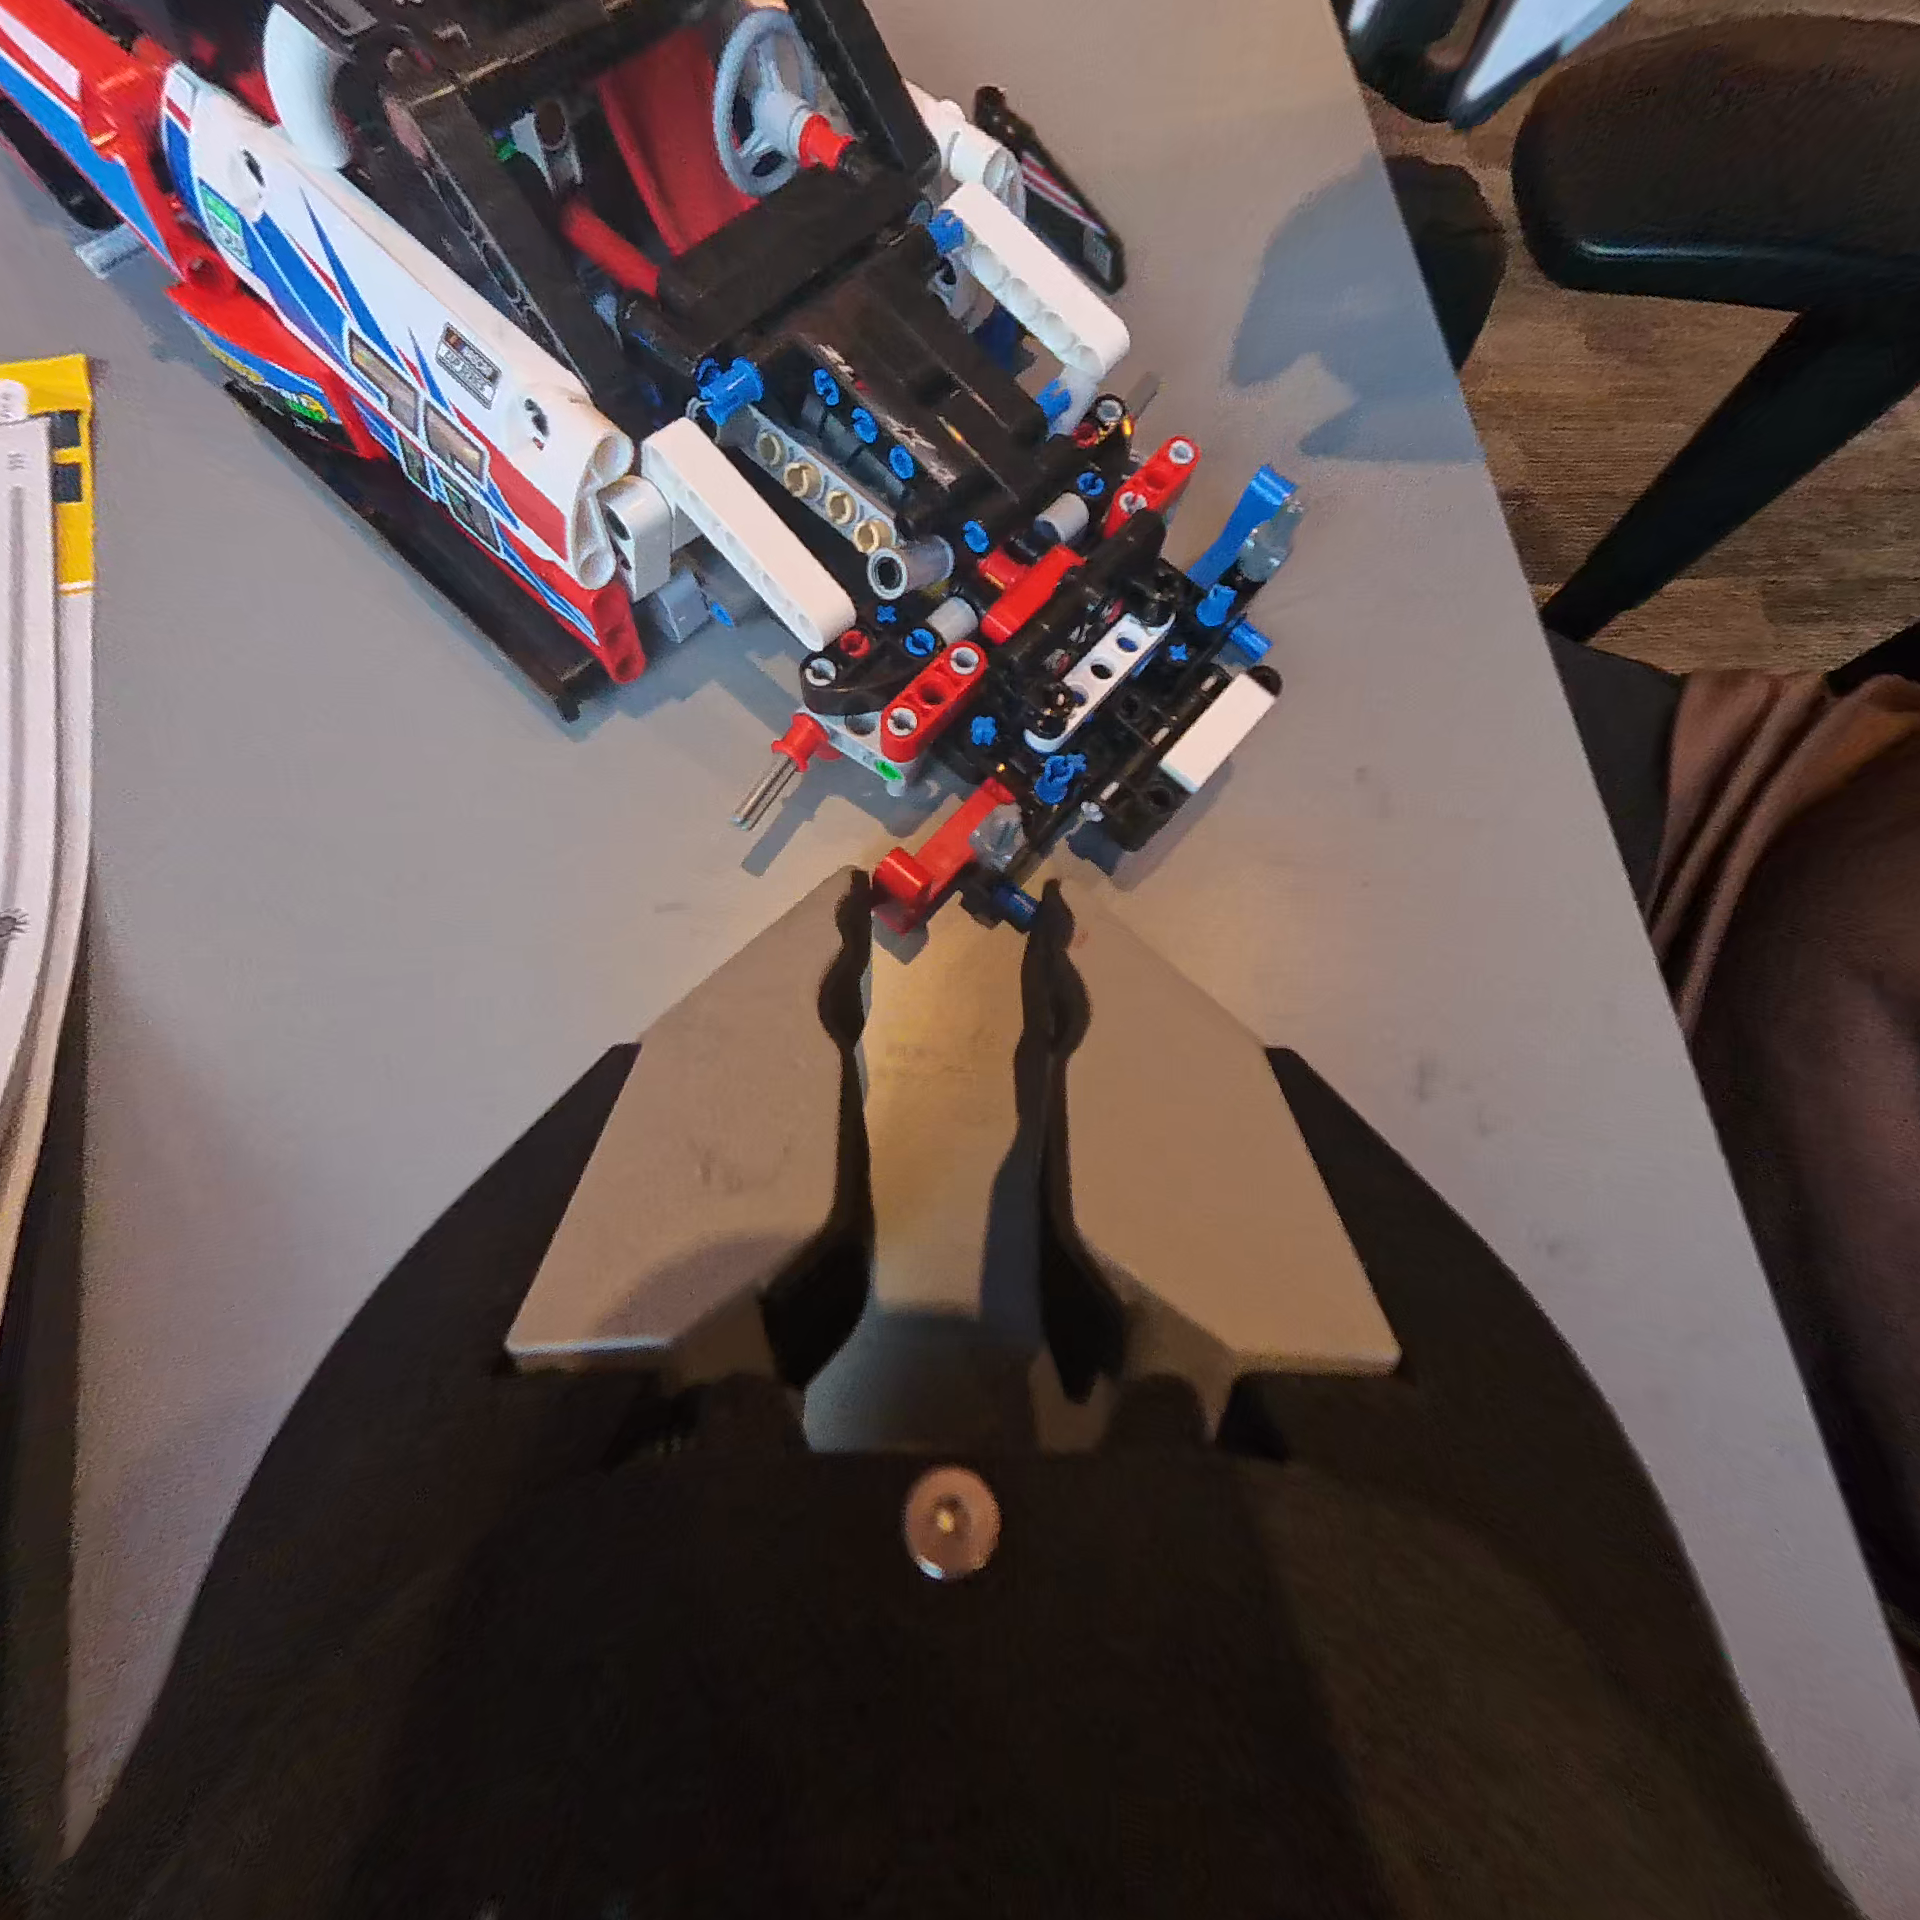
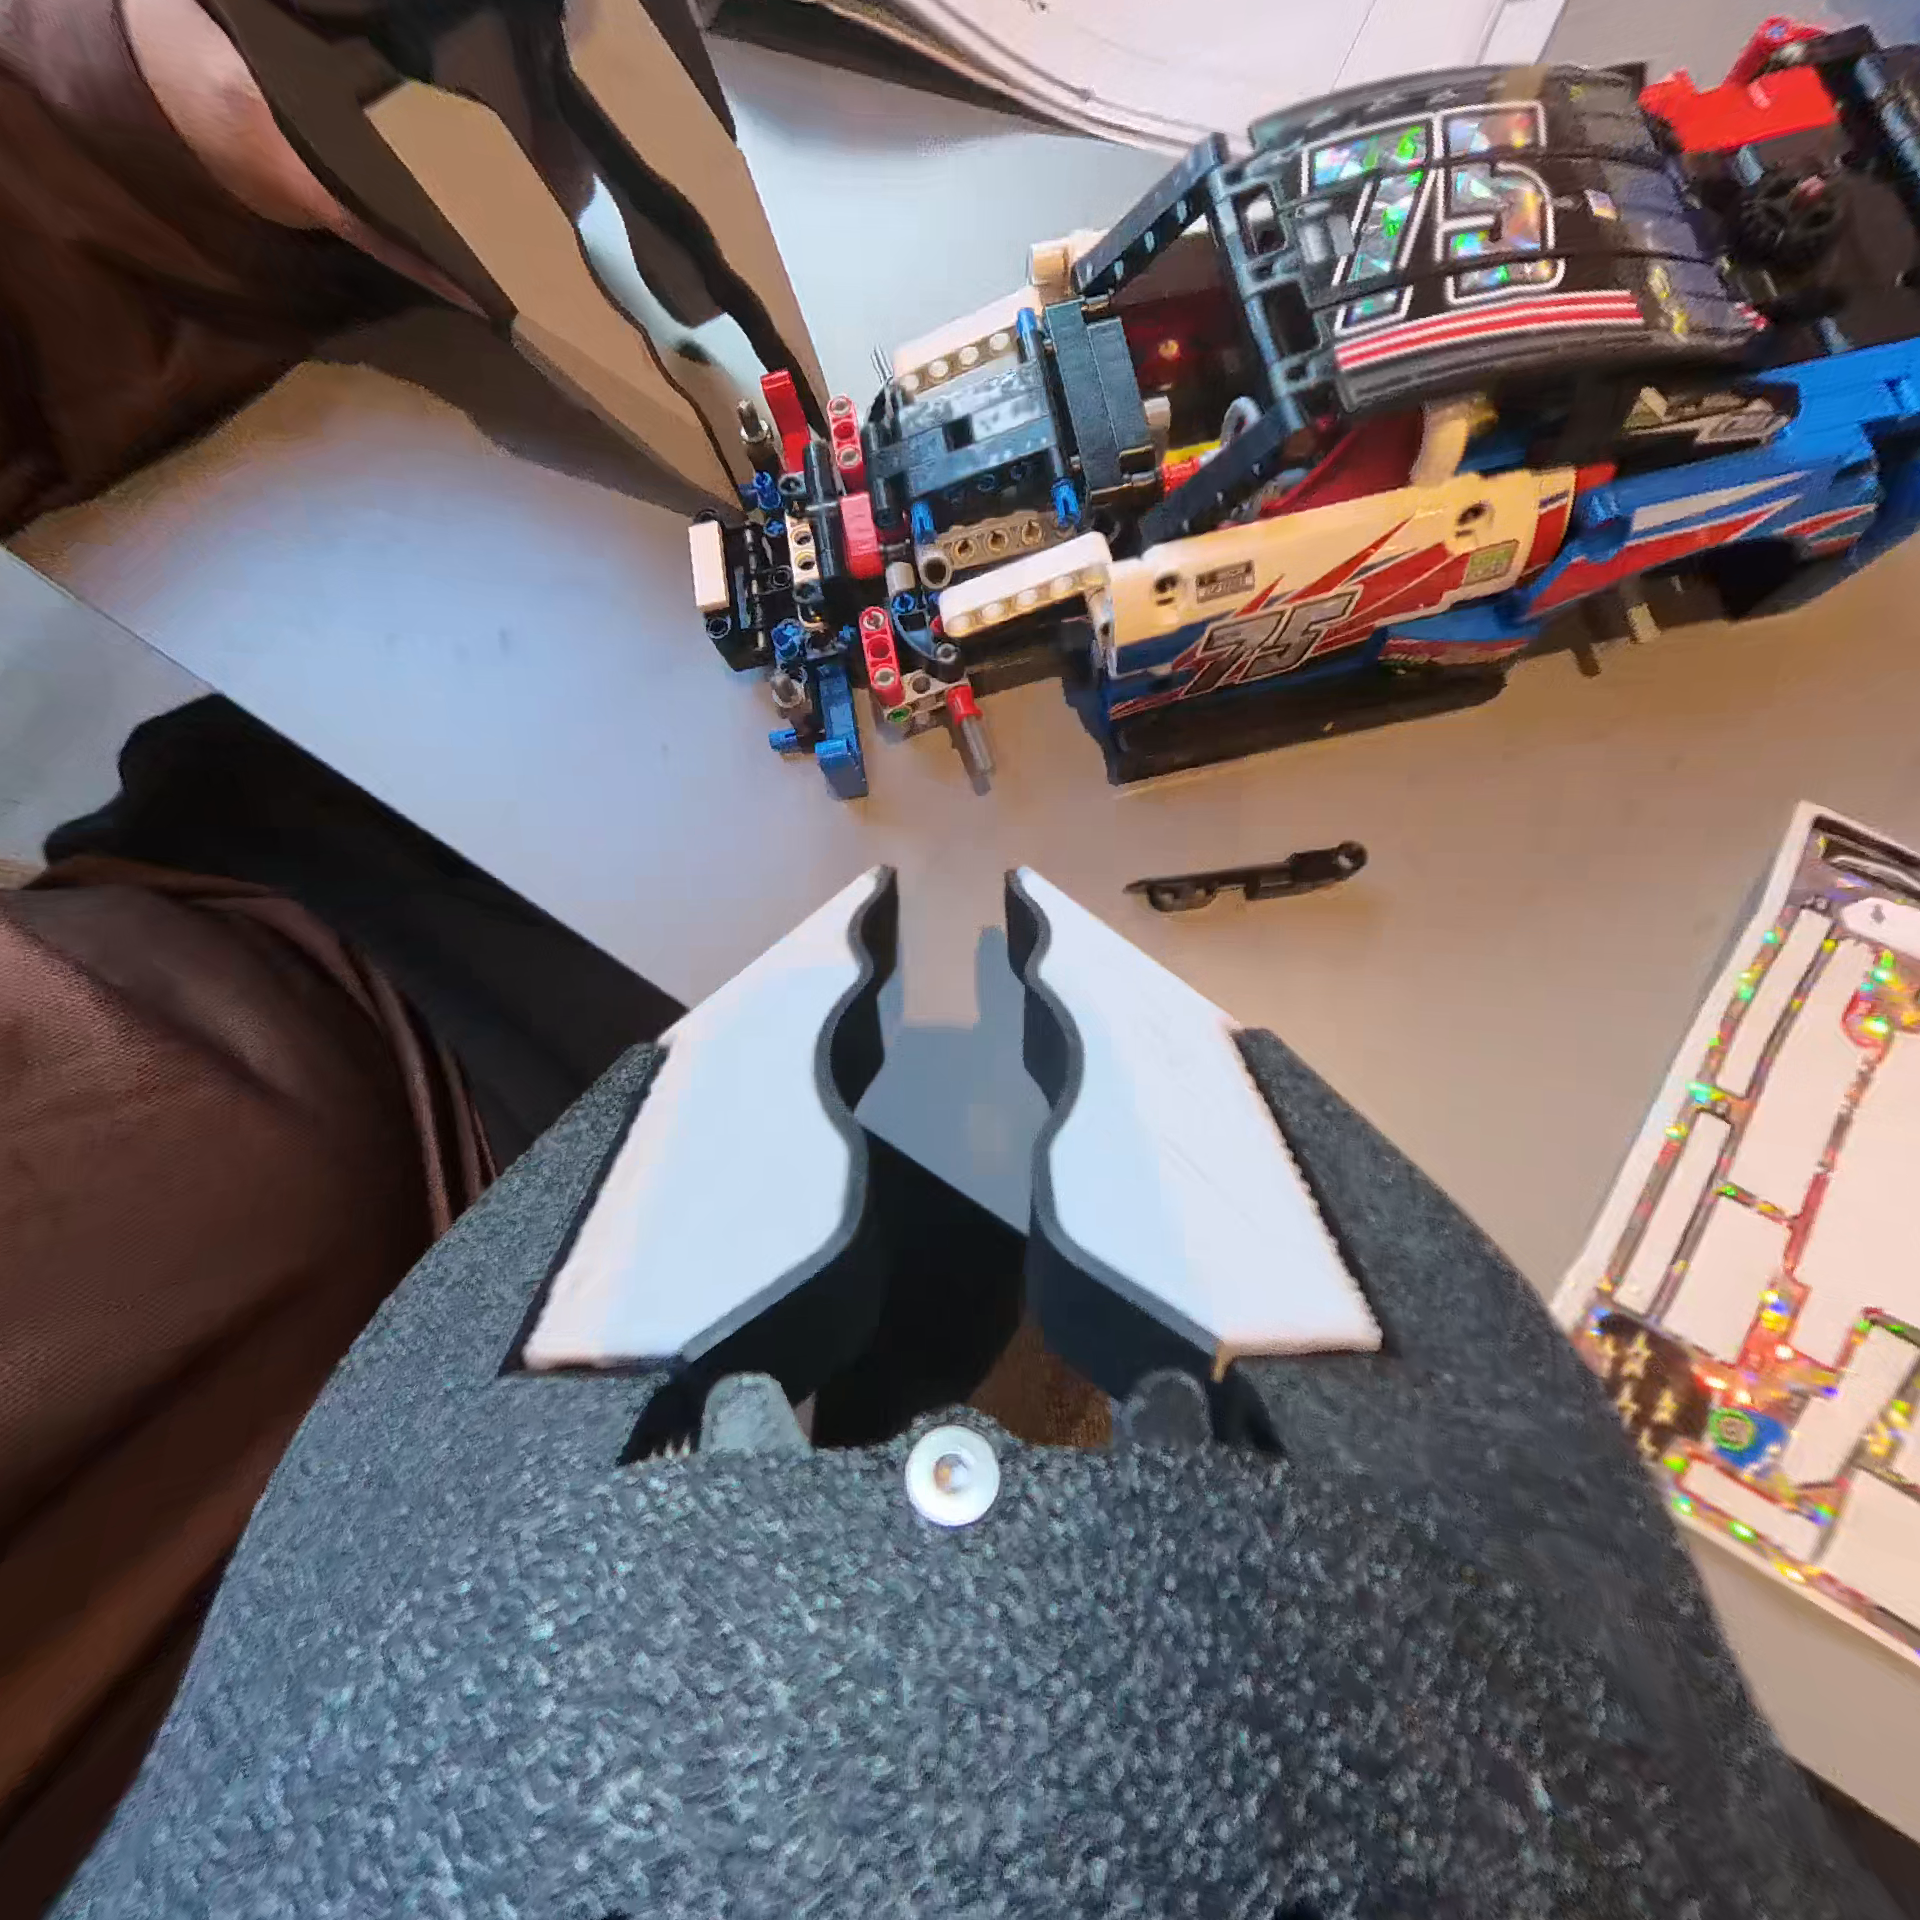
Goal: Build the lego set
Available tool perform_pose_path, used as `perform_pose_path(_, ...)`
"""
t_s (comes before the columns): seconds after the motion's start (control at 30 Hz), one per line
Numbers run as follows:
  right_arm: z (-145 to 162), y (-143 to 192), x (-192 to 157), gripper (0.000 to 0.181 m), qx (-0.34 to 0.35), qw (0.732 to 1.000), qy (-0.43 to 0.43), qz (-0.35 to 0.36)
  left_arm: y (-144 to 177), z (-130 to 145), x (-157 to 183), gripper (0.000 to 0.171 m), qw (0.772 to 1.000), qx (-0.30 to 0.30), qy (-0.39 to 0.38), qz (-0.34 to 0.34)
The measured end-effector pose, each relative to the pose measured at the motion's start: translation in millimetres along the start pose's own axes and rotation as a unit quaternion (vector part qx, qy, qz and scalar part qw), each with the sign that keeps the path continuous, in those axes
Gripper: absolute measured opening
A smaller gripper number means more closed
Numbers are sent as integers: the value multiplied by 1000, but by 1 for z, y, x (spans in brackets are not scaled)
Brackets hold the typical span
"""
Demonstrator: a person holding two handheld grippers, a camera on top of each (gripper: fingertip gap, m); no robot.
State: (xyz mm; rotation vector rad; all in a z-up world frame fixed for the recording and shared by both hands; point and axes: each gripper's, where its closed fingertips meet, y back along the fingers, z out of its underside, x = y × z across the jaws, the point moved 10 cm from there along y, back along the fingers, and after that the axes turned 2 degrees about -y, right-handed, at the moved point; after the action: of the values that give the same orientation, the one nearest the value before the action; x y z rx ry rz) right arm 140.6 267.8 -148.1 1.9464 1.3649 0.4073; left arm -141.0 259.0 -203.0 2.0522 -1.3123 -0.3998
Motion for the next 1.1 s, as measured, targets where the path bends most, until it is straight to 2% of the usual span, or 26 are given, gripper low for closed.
perform_pose_path(0.17, 11, -7, -10, 36, 43, 998, 47, -21, -1, 0, 8, 34, 1000, 1, 3, -5)
perform_pose_path(0.33, 10, -26, -23, 36, 49, 992, 116, -23, -1, 0, 8, 29, 1000, 3, 19, -13)
perform_pose_path(0.5, -1, -55, -34, 37, 35, 987, 150, -38, -1, 0, 3, 23, 998, 12, 67, 12)
perform_pose_path(0.57, -4, -67, -33, 12, 19, 989, 142, -39, 0, 0, 1, 23, 996, 14, 80, 24)
perform_pose_path(0.6, -5, -72, -31, 9, 7, 990, 134, -51, 0, 0, 1, 23, 996, 14, 80, 23)
perform_pose_path(0.77, -12, -71, -22, 8, -8, 992, 71, -108, 1, -1, 2, 23, 997, 23, 73, 21)
perform_pose_path(0.87, -19, -64, -17, 8, -11, 990, 40, -136, 8, -3, 2, 24, 995, 62, 76, 31)
perform_pose_path(0.93, -26, -57, -14, 8, -6, 988, 25, -152, 14, -4, 3, 28, 991, 104, 77, 39)
perform_pose_path(1.0, -32, -51, -11, 8, -5, 986, 16, -163, 19, -5, 3, 43, 988, 132, 74, 37)
perform_pose_path(1.1, -38, -44, -8, 8, -2, 985, 11, -170, 24, -6, 4, 60, 989, 144, 38, -7)
